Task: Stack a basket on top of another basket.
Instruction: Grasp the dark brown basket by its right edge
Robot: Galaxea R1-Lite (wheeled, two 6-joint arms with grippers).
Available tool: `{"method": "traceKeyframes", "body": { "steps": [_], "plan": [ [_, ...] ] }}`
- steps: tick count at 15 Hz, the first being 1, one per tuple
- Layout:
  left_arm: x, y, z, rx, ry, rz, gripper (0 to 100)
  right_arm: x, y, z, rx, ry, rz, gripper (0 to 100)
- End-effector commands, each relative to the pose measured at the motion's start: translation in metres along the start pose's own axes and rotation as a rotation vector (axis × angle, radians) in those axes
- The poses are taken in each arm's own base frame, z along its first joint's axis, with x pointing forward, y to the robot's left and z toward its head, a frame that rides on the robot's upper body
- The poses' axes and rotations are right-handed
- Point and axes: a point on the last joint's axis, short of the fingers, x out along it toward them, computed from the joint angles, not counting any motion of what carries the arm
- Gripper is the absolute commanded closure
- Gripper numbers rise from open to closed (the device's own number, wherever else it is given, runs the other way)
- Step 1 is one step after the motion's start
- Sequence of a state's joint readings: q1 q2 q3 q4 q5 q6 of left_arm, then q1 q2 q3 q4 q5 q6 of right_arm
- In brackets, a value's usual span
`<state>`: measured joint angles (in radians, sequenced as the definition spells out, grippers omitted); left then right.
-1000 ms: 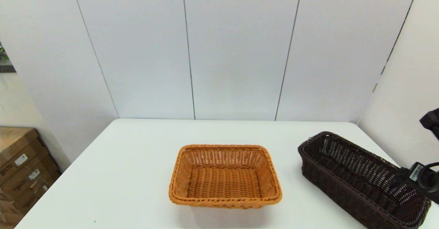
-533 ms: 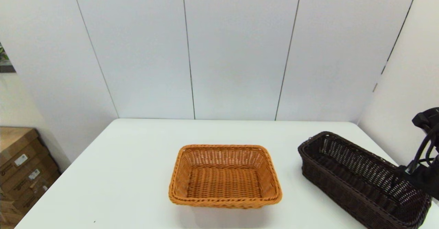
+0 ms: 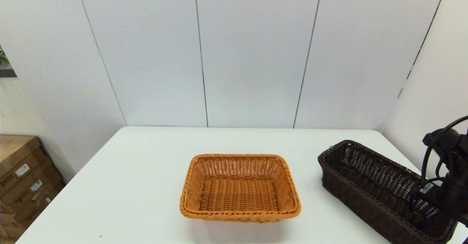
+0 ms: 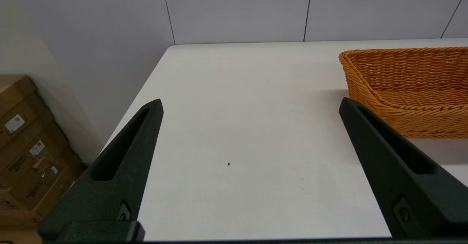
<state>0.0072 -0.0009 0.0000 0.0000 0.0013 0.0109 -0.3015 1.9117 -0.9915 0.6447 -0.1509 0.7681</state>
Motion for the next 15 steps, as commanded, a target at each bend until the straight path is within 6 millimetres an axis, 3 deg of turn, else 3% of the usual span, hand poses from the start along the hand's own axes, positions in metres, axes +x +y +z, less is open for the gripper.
{"method": "traceKeyframes", "body": {
  "steps": [1,7,15],
  "plan": [
    [0.0,0.0,0.0,0.0,0.001,0.001,0,0.014,0.0,0.013,0.03,0.035,-0.028,0],
    [0.0,0.0,0.0,0.0,0.001,0.001,0,0.027,-0.003,0.024,0.053,0.08,-0.036,0],
    [0.0,0.0,0.0,0.0,0.001,0.001,0,0.026,-0.004,0.029,0.072,0.093,-0.01,0]
  ]
}}
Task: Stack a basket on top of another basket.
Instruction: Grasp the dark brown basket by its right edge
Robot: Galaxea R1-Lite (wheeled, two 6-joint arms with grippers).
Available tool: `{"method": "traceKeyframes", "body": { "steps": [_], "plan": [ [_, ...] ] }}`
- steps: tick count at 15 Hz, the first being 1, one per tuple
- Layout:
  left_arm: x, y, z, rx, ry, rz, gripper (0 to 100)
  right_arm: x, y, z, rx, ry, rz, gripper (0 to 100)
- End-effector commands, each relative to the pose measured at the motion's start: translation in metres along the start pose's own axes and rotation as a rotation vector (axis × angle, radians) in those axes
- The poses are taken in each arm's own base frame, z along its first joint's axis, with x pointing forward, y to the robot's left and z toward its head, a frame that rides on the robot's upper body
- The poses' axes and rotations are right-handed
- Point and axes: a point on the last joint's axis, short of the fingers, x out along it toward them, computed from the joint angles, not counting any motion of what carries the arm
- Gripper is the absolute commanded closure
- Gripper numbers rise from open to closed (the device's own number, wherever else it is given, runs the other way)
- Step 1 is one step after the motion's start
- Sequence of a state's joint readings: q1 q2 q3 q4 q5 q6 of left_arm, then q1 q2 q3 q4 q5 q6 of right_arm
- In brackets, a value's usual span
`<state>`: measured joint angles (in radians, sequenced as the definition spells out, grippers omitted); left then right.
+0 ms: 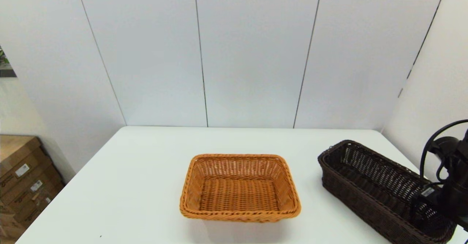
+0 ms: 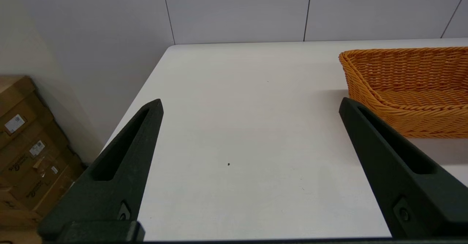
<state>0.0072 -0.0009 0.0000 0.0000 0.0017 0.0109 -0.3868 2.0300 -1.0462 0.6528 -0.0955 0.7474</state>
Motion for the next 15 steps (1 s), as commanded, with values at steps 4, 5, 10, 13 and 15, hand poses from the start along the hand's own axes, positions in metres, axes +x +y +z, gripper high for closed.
{"method": "traceKeyframes", "body": {
  "steps": [4,5,10,13,15],
  "plan": [
    [0.0001,0.0,-0.0004,0.0,0.001,0.0,0,-0.0035,-0.0009,0.0047,0.017,-0.013,0.013,0],
    [0.0001,0.0,-0.0004,0.0,0.001,0.0,0,-0.0048,0.0002,0.0055,0.014,-0.008,0.028,0],
    [0.0001,0.0,-0.0004,0.0,0.001,0.0,0,-0.0055,-0.0046,0.0106,-0.005,0.037,0.085,0],
    [0.0001,0.0,-0.0004,0.0,0.001,0.0,0,-0.0015,-0.0062,0.013,-0.011,0.048,0.077,0],
    [0.0001,0.0,-0.0004,0.0,0.001,0.0,0,0.0003,-0.0058,0.0133,-0.019,0.052,0.073,0]
  ]
}}
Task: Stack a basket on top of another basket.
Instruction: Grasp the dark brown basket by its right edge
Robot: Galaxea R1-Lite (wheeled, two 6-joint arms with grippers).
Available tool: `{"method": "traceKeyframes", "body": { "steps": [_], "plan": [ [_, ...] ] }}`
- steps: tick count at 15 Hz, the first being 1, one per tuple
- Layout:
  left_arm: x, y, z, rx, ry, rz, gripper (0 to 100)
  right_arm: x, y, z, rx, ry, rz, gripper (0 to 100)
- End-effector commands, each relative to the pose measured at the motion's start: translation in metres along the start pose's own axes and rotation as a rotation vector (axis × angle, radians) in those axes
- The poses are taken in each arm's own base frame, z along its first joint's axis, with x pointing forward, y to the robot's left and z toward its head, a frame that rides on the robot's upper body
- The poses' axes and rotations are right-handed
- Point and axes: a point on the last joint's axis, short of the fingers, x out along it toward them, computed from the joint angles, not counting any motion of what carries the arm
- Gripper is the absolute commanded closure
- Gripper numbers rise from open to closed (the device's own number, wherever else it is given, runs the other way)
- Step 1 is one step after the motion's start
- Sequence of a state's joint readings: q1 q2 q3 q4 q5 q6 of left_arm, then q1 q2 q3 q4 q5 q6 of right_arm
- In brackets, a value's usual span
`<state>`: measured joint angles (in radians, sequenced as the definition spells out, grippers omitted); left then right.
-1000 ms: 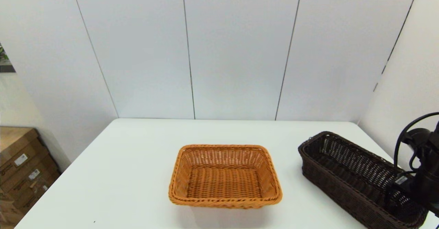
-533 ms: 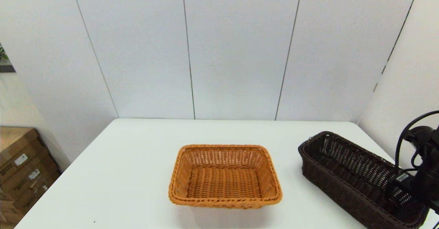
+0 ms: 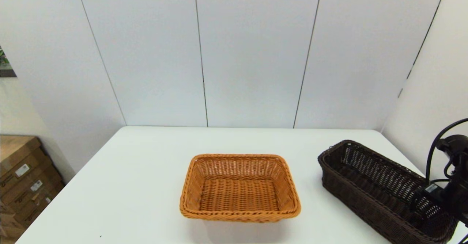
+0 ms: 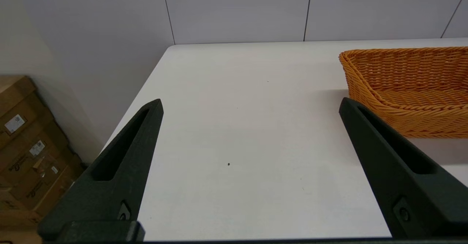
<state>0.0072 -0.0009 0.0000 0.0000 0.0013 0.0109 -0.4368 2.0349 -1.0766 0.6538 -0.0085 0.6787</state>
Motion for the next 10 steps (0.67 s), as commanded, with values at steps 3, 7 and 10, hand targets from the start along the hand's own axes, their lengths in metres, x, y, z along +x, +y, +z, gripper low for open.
{"method": "traceKeyframes", "body": {
  "steps": [3,7,10],
  "plan": [
    [0.0001,0.0,-0.0004,0.0,0.001,0.001,0,0.0086,0.0005,0.0021,-0.007,0.025,-0.021,0],
    [0.0001,0.0,-0.0004,0.0,0.001,0.001,0,0.0104,-0.0001,0.0029,-0.038,0.031,-0.026,0],
    [0.0001,0.0,-0.0004,0.0,0.001,0.001,0,0.0109,-0.0003,0.0033,-0.036,0.032,-0.027,0]
  ]
}}
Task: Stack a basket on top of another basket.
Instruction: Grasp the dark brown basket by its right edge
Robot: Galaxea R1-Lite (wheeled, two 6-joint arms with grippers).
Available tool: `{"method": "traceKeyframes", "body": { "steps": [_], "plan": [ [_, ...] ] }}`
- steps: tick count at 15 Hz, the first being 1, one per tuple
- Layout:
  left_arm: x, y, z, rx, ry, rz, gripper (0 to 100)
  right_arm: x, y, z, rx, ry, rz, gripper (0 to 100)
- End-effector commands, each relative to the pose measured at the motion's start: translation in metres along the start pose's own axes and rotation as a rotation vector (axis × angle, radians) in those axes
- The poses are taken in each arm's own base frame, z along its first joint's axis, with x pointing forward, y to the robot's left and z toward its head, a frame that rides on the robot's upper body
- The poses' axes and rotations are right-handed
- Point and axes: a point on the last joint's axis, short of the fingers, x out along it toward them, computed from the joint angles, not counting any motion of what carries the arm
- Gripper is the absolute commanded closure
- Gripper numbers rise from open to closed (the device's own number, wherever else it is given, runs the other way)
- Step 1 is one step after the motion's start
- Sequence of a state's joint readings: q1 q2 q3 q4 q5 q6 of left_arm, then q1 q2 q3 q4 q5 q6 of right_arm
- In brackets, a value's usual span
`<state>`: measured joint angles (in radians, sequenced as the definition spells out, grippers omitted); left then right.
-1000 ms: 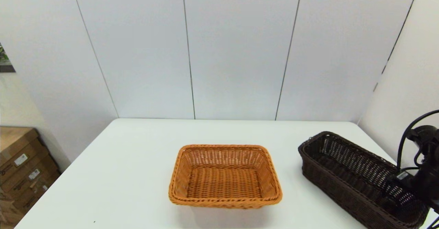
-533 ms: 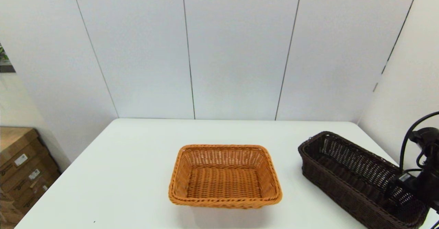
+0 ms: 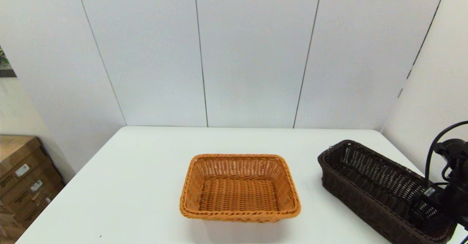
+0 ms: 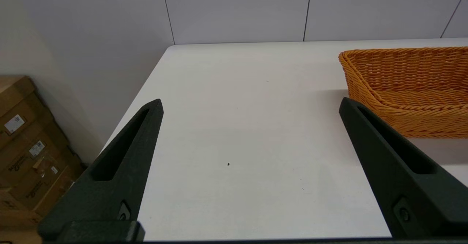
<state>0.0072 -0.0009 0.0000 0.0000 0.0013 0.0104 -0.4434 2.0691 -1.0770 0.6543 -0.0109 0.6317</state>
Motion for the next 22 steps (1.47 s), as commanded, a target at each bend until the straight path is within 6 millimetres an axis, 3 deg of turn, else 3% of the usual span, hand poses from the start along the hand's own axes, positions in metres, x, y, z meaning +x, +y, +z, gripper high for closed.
{"method": "traceKeyframes", "body": {
  "steps": [1,5,6,18,22],
  "plan": [
    [0.0,0.0,0.0,0.0,0.001,0.001,0,0.001,0.0,0.0,0.005,0.006,-0.004,0],
    [0.0,0.0,0.0,0.0,0.001,0.001,0,0.001,-0.001,0.001,0.008,0.007,-0.005,0],
    [0.0,0.0,0.0,0.0,0.001,0.001,0,0.001,-0.001,0.001,0.008,0.007,-0.005,100],
    [0.0,0.0,0.0,0.0,0.001,0.001,0,-0.005,-0.001,0.004,0.016,-0.015,0.012,100],
    [0.0,0.0,0.0,0.0,0.001,0.001,0,-0.028,-0.005,0.003,0.032,-0.083,0.066,100]
  ]
}}
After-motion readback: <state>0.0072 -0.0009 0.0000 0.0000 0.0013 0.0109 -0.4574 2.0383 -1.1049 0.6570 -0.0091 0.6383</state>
